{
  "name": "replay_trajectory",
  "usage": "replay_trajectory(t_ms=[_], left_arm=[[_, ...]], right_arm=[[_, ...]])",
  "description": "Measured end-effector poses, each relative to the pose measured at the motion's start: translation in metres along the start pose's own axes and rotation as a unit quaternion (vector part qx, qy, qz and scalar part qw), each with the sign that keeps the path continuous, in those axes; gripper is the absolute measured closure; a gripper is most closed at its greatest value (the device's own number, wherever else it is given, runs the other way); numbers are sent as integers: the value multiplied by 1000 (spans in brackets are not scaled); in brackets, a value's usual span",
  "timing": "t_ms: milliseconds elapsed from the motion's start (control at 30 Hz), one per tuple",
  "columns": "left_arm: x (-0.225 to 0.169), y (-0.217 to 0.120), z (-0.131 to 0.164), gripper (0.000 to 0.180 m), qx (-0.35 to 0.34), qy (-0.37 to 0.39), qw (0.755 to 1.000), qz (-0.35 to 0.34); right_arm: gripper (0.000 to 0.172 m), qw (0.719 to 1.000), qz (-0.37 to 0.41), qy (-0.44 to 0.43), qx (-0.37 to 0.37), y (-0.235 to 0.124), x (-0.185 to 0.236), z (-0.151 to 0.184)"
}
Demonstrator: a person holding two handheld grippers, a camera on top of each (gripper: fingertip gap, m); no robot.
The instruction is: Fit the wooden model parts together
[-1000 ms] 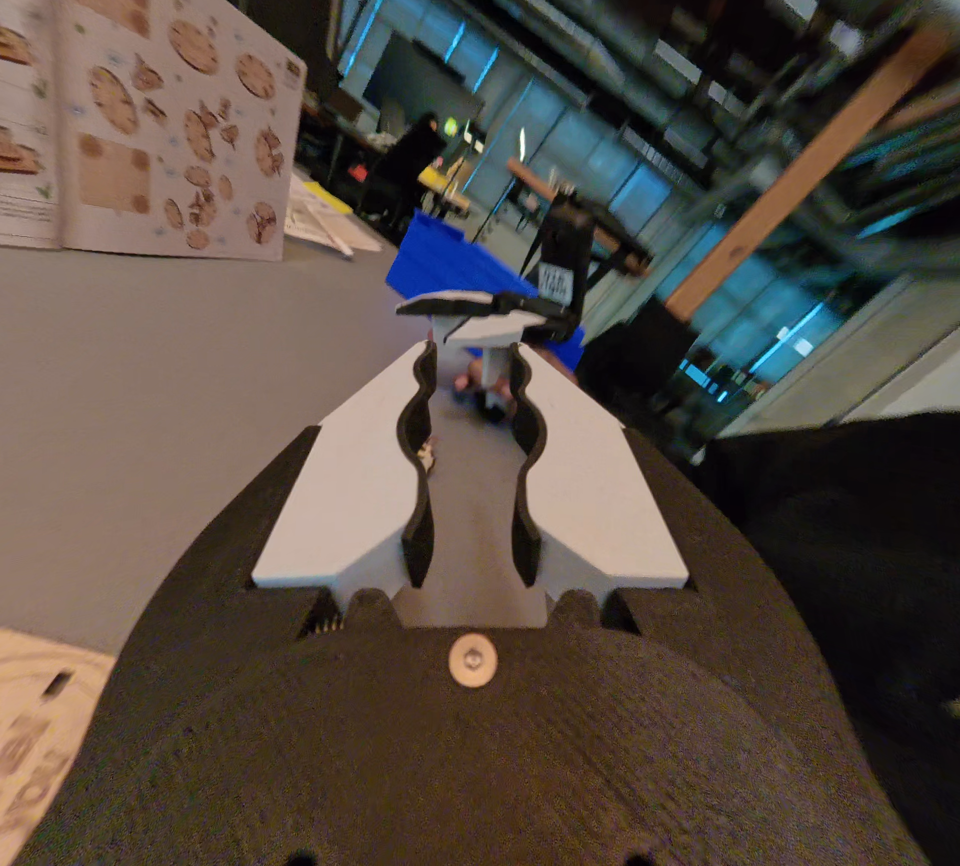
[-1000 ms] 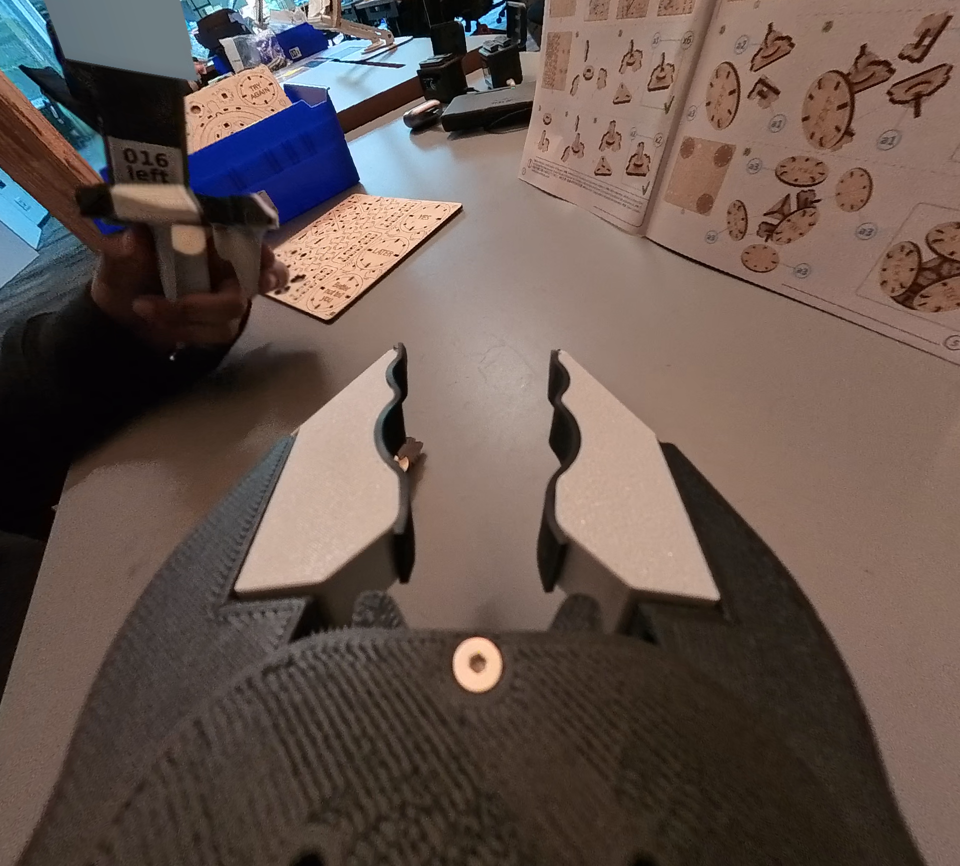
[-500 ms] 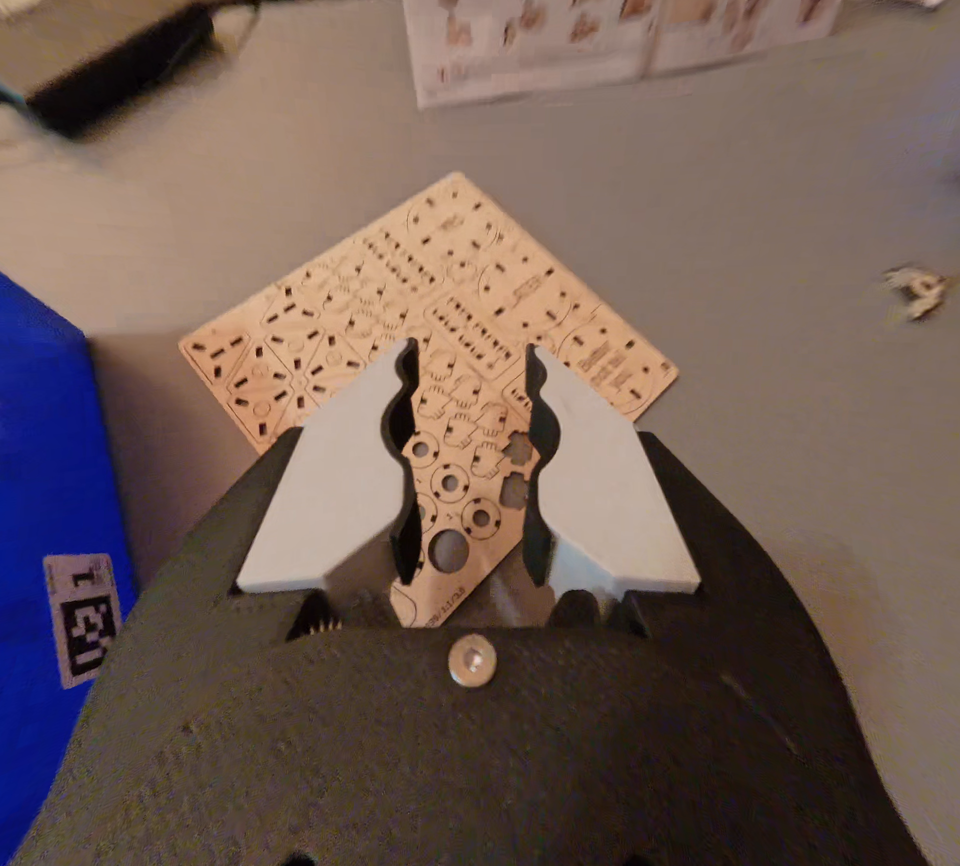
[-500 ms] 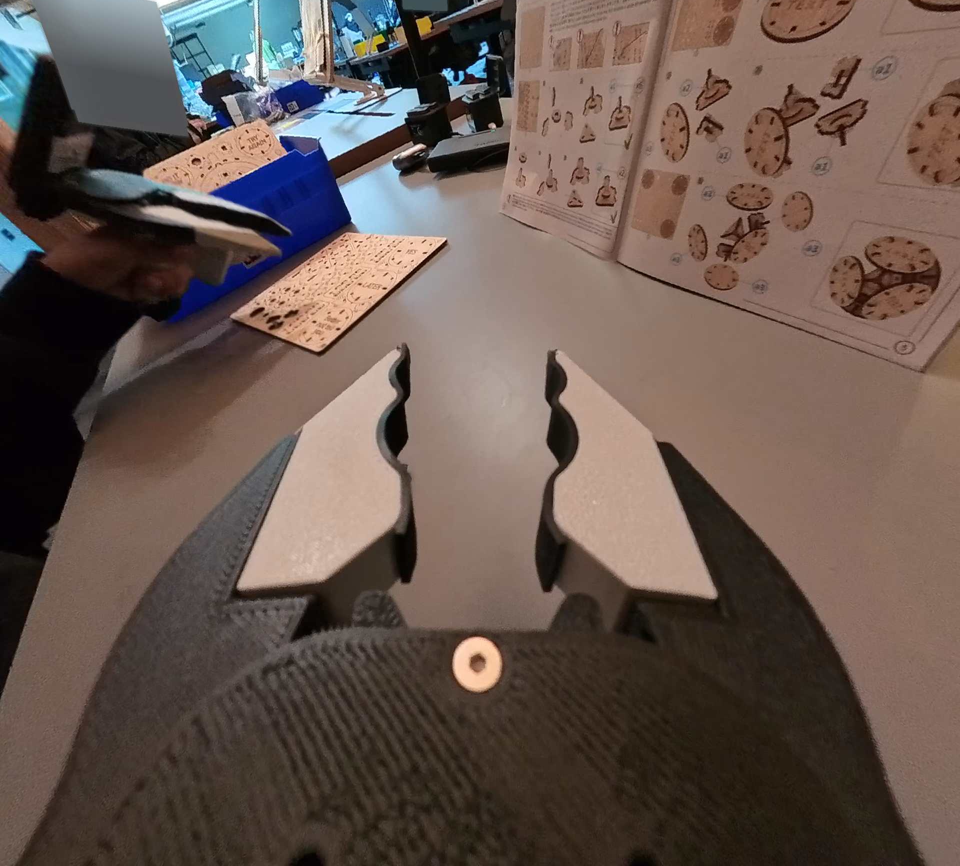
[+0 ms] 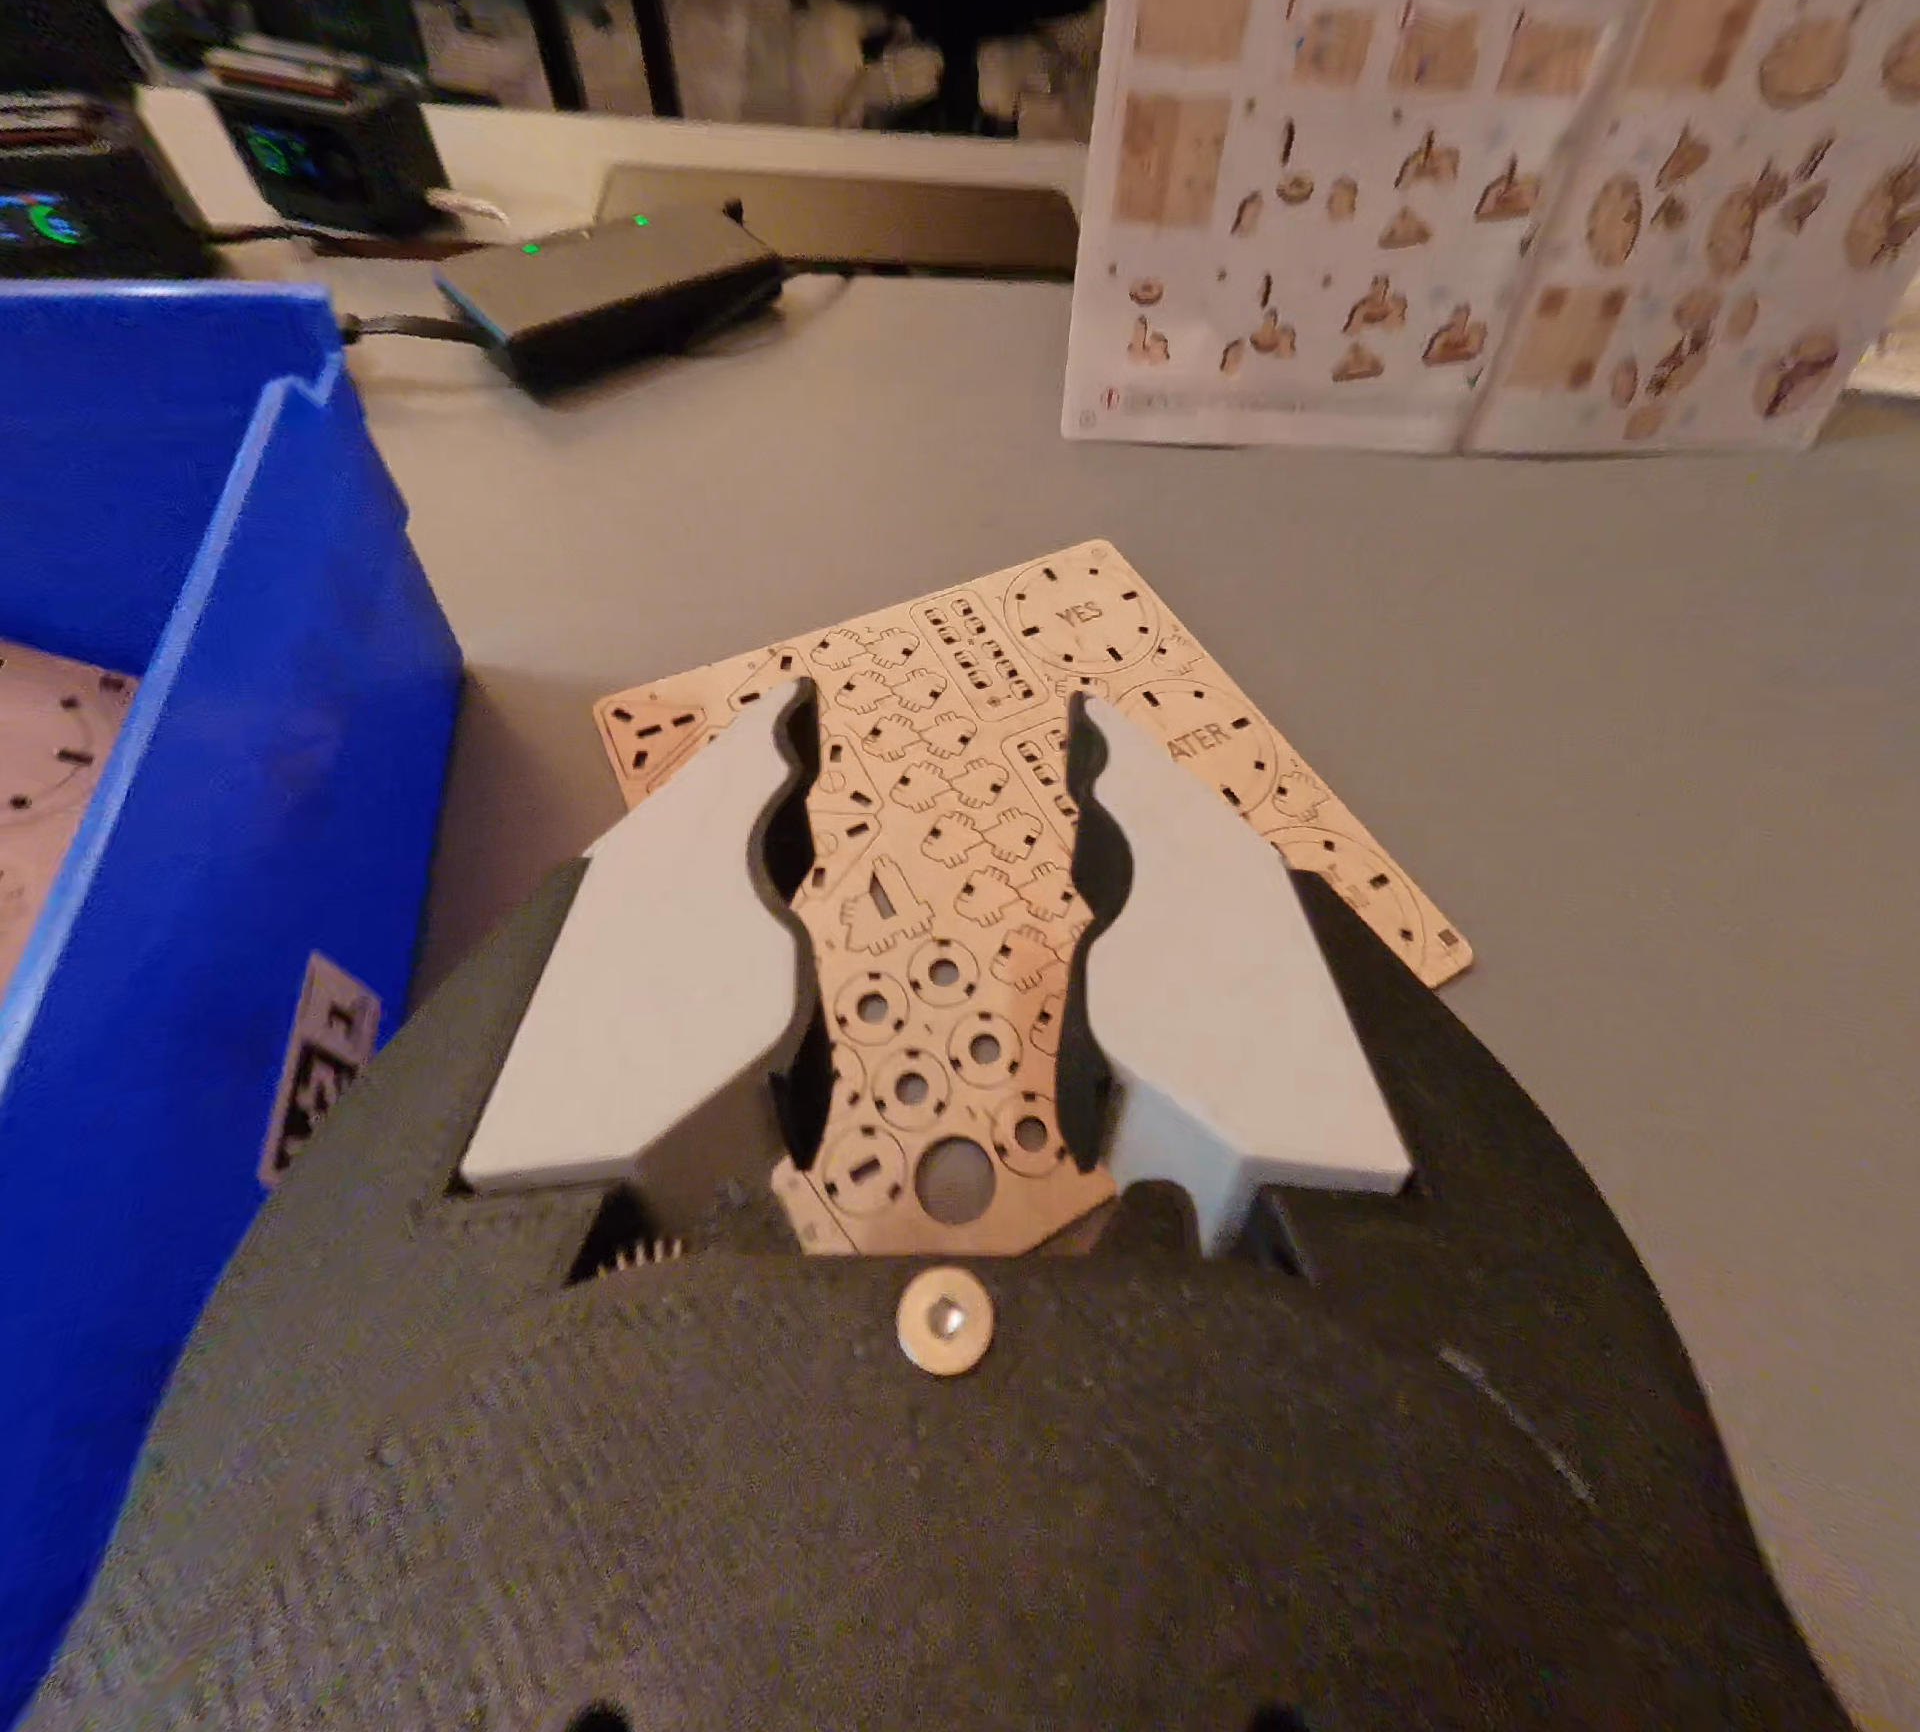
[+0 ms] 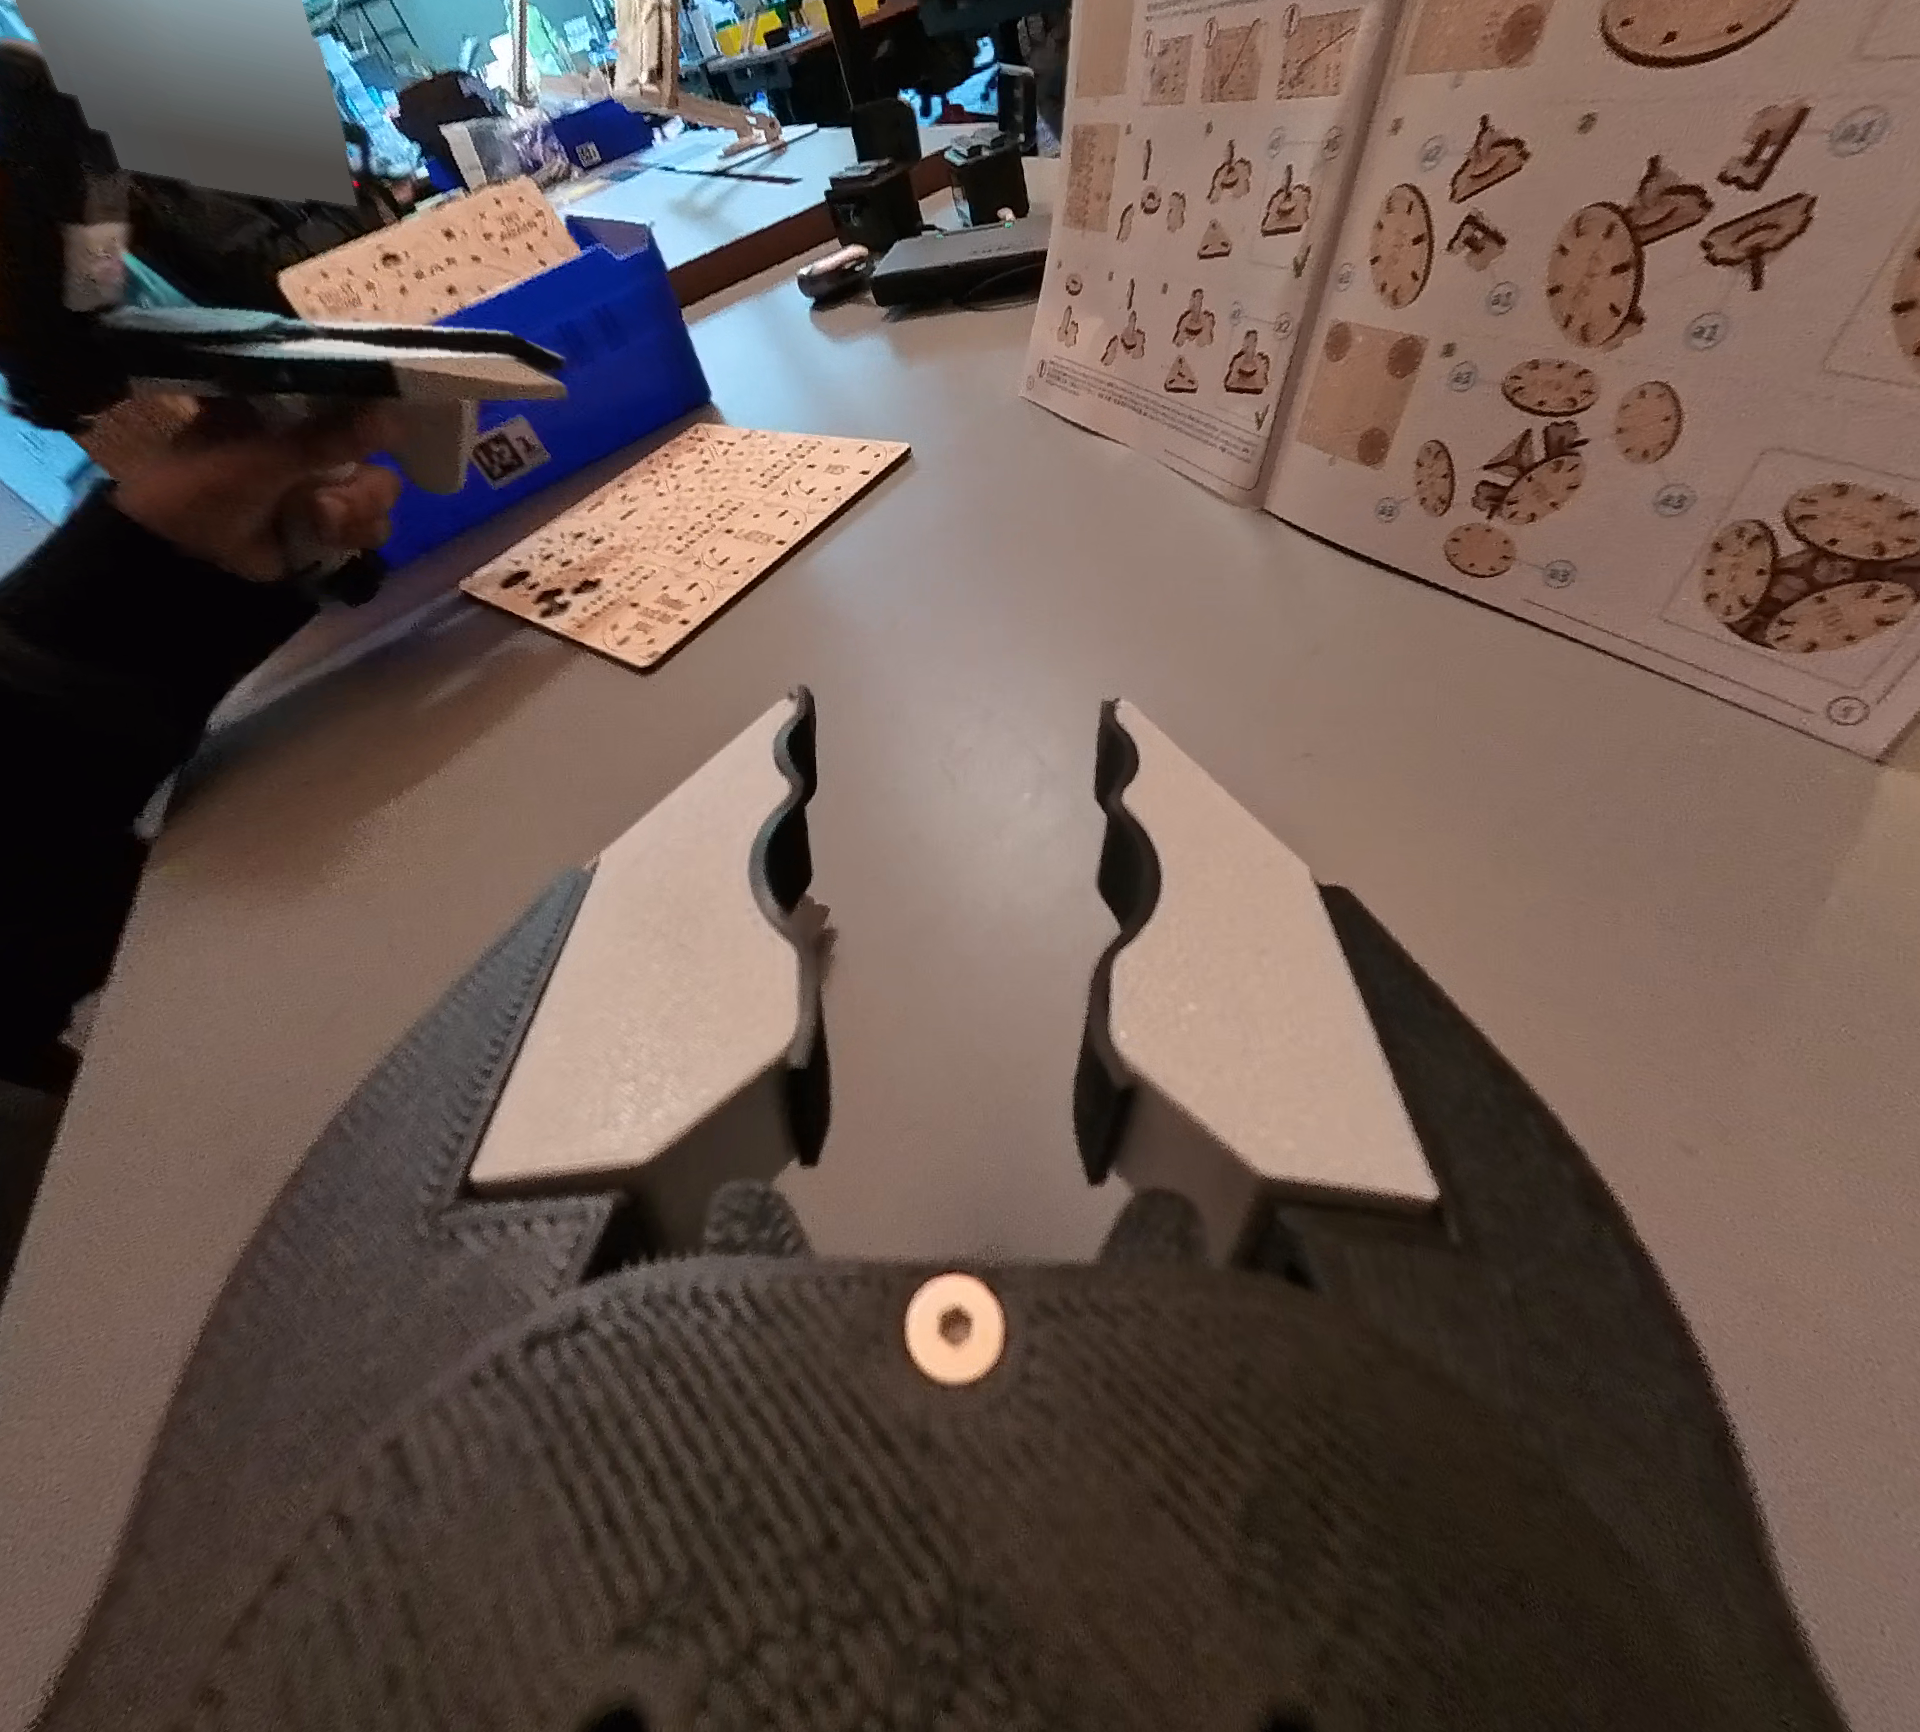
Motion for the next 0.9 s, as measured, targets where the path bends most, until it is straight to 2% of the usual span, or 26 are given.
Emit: replay_trajectory(t_ms=[67, 133, 167, 233, 367, 433, 467, 567, 700, 767, 900], left_arm=[[-8, -17, 10, 150, -25, -7, 1000, 1], [-13, -36, 21, 169, -19, 15, 1000, -14], [-11, -44, 25, 170, -12, 24, 999, -33], [-5, -58, 31, 170, 10, 31, 998, -53], [-2, -65, 44, 169, 34, -10, 999, -26], [-8, -61, 55, 167, 57, 3, 998, -16], [-10, -60, 60, 160, 65, 21, 997, -25], [-15, -63, 60, 147, 48, 60, 996, -53], [-29, -63, 67, 139, 60, 30, 998, 3], [-29, -62, 69, 134, 65, 28, 997, 3], [-29, -62, 68, 133, 60, 34, 998, -3]], right_arm=[[119, 999, 13, -26, 13, 2, 2, 1], [119, 998, 25, -50, 18, 4, 6, 0], [119, 998, 24, -54, 11, 6, 11, -4], [117, 998, 2, -55, -20, 14, 30, -18], [117, 993, -57, -72, -71, 44, 87, -39], [117, 990, -87, -88, -63, 64, 117, -36], [117, 989, -99, -98, -55, 74, 130, -32], [118, 984, -117, -133, -21, 97, 159, -12], [117, 969, -110, -218, 43, 116, 173, 16], [117, 957, -88, -266, 71, 120, 169, 29], [117, 953, -99, -269, 93, 123, 169, 41]])
Point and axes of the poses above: each gripper's, where its closed fingertips meet, y out along the fingers, z out of its underside, x = y × z across the jaws, the point moved 3 cm from there along -y, back along the fingers, and after that the axes turned 7 degrees about -z, right-handed, at the moved point
